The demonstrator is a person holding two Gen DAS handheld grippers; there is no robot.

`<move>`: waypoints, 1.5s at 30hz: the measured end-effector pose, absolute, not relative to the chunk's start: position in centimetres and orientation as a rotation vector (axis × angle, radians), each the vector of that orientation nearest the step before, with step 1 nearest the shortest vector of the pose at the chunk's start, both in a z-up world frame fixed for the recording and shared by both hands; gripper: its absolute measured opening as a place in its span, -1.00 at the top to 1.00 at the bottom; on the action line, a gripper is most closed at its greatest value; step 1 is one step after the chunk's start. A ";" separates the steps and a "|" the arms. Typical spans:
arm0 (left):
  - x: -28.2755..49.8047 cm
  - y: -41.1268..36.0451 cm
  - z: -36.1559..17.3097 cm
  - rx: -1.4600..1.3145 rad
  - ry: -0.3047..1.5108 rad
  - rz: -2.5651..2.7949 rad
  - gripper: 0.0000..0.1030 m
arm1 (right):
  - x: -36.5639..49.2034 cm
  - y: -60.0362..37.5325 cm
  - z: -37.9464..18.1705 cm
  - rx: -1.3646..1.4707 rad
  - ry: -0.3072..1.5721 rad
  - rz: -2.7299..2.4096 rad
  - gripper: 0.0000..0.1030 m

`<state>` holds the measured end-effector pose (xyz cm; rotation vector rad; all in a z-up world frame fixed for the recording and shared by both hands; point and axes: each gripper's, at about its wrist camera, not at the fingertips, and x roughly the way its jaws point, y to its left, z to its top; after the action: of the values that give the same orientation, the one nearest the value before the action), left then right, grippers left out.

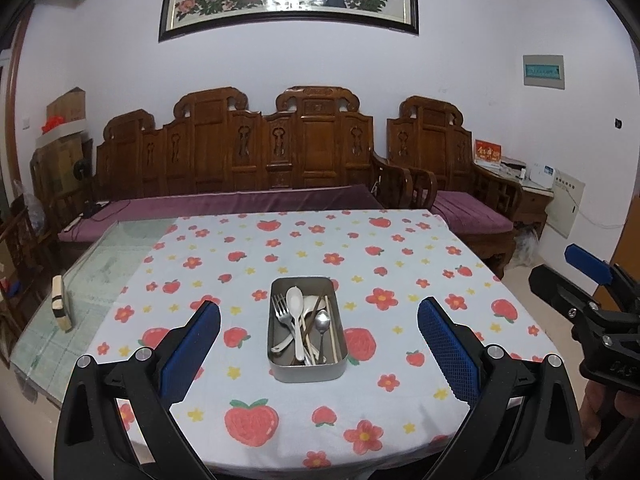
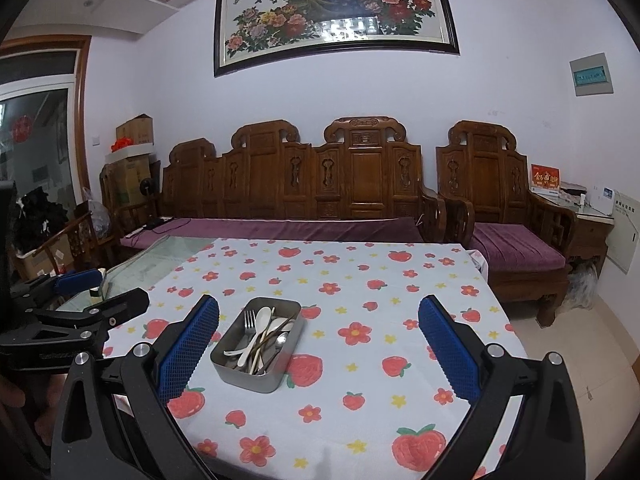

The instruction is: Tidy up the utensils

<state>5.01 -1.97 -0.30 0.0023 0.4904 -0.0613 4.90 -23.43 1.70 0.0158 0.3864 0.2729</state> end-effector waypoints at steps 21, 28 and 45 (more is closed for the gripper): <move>4.4 -1.9 0.2 -0.003 0.460 -0.055 -0.85 | 5.0 -23.7 1.7 0.025 0.389 0.274 -0.95; 4.2 -2.0 0.7 0.003 0.450 -0.051 -0.85 | 5.0 -23.7 1.6 0.028 0.389 0.273 -0.95; 4.1 -2.0 1.1 0.003 0.448 -0.052 -0.85 | 5.0 -23.7 1.6 0.029 0.388 0.273 -0.95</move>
<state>4.10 -2.05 1.09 0.0034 0.4478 -0.0520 4.99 -23.71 1.56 0.0295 0.3882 0.2732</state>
